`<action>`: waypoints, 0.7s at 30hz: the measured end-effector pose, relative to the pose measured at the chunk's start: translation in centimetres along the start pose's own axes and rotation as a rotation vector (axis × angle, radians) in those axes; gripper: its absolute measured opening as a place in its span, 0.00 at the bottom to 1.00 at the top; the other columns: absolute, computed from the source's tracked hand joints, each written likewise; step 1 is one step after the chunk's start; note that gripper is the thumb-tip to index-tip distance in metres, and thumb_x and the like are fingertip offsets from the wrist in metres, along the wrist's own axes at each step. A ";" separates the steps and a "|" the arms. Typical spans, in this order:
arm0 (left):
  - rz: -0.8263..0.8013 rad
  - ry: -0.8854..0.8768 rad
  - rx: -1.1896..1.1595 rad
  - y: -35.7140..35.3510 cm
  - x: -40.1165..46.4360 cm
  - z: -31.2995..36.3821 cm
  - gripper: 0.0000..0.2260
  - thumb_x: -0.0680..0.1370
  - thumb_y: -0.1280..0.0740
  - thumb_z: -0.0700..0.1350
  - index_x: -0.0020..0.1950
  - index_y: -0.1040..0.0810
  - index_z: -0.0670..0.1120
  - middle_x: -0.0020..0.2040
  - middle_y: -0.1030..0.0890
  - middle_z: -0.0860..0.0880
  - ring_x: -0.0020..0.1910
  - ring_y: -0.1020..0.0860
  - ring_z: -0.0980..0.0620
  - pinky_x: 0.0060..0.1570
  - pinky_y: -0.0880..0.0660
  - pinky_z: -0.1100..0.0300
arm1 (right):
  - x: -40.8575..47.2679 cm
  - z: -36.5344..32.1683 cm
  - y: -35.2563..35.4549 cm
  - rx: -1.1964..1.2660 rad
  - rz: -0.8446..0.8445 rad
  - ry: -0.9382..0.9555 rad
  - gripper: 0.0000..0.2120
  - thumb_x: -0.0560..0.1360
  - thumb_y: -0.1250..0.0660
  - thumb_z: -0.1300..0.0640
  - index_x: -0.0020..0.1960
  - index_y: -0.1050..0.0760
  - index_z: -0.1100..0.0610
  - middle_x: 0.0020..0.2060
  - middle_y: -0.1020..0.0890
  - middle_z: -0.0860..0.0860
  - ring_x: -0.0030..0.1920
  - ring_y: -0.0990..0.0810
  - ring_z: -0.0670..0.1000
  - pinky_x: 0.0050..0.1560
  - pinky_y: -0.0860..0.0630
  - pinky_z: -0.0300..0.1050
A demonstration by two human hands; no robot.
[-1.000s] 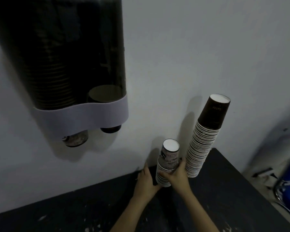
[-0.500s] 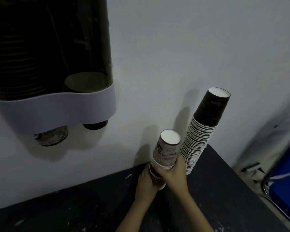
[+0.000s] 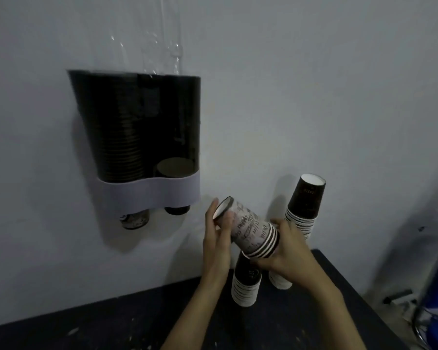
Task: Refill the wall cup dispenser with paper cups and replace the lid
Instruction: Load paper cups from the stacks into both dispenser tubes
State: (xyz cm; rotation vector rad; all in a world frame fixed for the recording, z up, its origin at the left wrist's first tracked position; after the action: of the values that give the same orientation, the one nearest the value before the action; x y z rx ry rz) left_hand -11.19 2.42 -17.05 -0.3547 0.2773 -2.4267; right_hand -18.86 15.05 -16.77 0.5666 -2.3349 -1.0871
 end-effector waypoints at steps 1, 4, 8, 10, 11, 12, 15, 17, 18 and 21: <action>-0.011 0.008 -0.052 0.0 -0.4 1.8 0.16 0.74 0.40 0.56 0.61 0.33 0.63 0.57 0.25 0.59 0.55 0.24 0.59 0.51 0.22 0.60 | -0.4 -1.4 1.3 0.028 0.001 0.031 0.45 0.56 0.23 0.46 0.67 0.39 0.55 0.55 0.34 0.48 0.60 0.33 0.49 0.59 0.34 0.40; 0.023 0.118 -0.290 0.4 -1.3 4.8 0.15 0.78 0.41 0.53 0.63 0.30 0.53 0.61 0.23 0.46 0.52 0.21 0.51 0.41 0.20 0.60 | -1.1 -4.7 4.2 0.428 0.030 0.055 0.36 0.57 0.20 0.50 0.59 0.35 0.48 0.55 0.29 0.46 0.55 0.28 0.43 0.52 0.28 0.33; -0.023 0.232 -0.491 1.0 -3.0 8.4 0.23 0.78 0.43 0.54 0.70 0.34 0.45 0.53 0.21 0.42 0.47 0.20 0.47 0.37 0.20 0.58 | -1.9 -9.8 6.7 0.919 -0.006 0.083 0.28 0.56 0.25 0.48 0.53 0.31 0.46 0.55 0.22 0.53 0.51 0.21 0.47 0.37 0.22 0.34; -0.018 0.250 -0.472 1.8 -3.4 9.5 0.24 0.78 0.45 0.56 0.70 0.36 0.45 0.50 0.21 0.43 0.47 0.21 0.46 0.41 0.23 0.55 | -1.0 -12.8 8.7 0.951 0.112 0.111 0.29 0.58 0.26 0.48 0.56 0.32 0.48 0.56 0.23 0.55 0.51 0.21 0.50 0.40 0.22 0.38; -0.004 0.265 -0.454 2.4 -3.5 9.7 0.25 0.78 0.46 0.57 0.71 0.37 0.45 0.50 0.21 0.43 0.48 0.22 0.45 0.42 0.25 0.55 | -0.2 -14.3 10.1 0.960 0.210 0.137 0.29 0.60 0.26 0.49 0.58 0.34 0.50 0.56 0.23 0.55 0.51 0.21 0.50 0.42 0.23 0.40; 0.011 0.284 -0.431 3.1 -3.7 9.9 0.26 0.78 0.47 0.58 0.71 0.38 0.44 0.51 0.22 0.43 0.50 0.23 0.44 0.43 0.26 0.55 | 0.7 -16.0 11.7 0.972 0.319 0.176 0.29 0.63 0.25 0.51 0.59 0.35 0.51 0.57 0.24 0.55 0.51 0.22 0.49 0.43 0.23 0.41; 0.082 0.297 -0.378 5.1 -4.0 10.0 0.27 0.79 0.47 0.58 0.71 0.35 0.41 0.48 0.22 0.43 0.50 0.24 0.44 0.43 0.27 0.55 | 4.1 -21.3 15.9 0.831 0.567 0.307 0.31 0.65 0.26 0.48 0.63 0.36 0.52 0.59 0.26 0.52 0.57 0.25 0.50 0.54 0.24 0.48; 0.117 0.293 -0.374 6.1 -4.2 9.9 0.27 0.79 0.48 0.58 0.70 0.35 0.41 0.45 0.22 0.45 0.50 0.24 0.44 0.48 0.28 0.53 | 7.1 -24.6 17.2 0.594 0.585 0.334 0.35 0.66 0.28 0.47 0.69 0.38 0.54 0.62 0.29 0.55 0.63 0.29 0.55 0.63 0.29 0.51; 0.125 0.297 -0.371 6.5 -4.3 9.9 0.27 0.79 0.48 0.58 0.70 0.34 0.41 0.45 0.22 0.45 0.50 0.24 0.44 0.49 0.29 0.53 | 8.6 -26.0 17.3 0.472 0.545 0.327 0.36 0.67 0.29 0.47 0.70 0.39 0.55 0.64 0.31 0.57 0.65 0.31 0.57 0.65 0.31 0.52; 0.149 0.315 -0.357 7.2 -4.7 9.4 0.28 0.78 0.47 0.59 0.69 0.34 0.41 0.45 0.22 0.45 0.45 0.22 0.47 0.44 0.27 0.54 | 11.8 -28.7 15.9 0.167 0.349 0.290 0.35 0.68 0.30 0.45 0.69 0.38 0.59 0.64 0.29 0.62 0.65 0.31 0.61 0.65 0.32 0.53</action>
State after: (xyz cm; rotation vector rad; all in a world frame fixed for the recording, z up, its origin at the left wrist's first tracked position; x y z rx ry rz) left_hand -0.47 -1.06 -11.08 -0.0968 0.8505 -2.2751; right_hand -13.59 1.26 14.84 0.3309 -2.1723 -0.6118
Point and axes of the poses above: each hand's wrist, its own x-axis towards the middle knuckle, its own y-axis out of the back of the hand, z = x × y, the point moved 1 cm from there along x, towards the middle knuckle
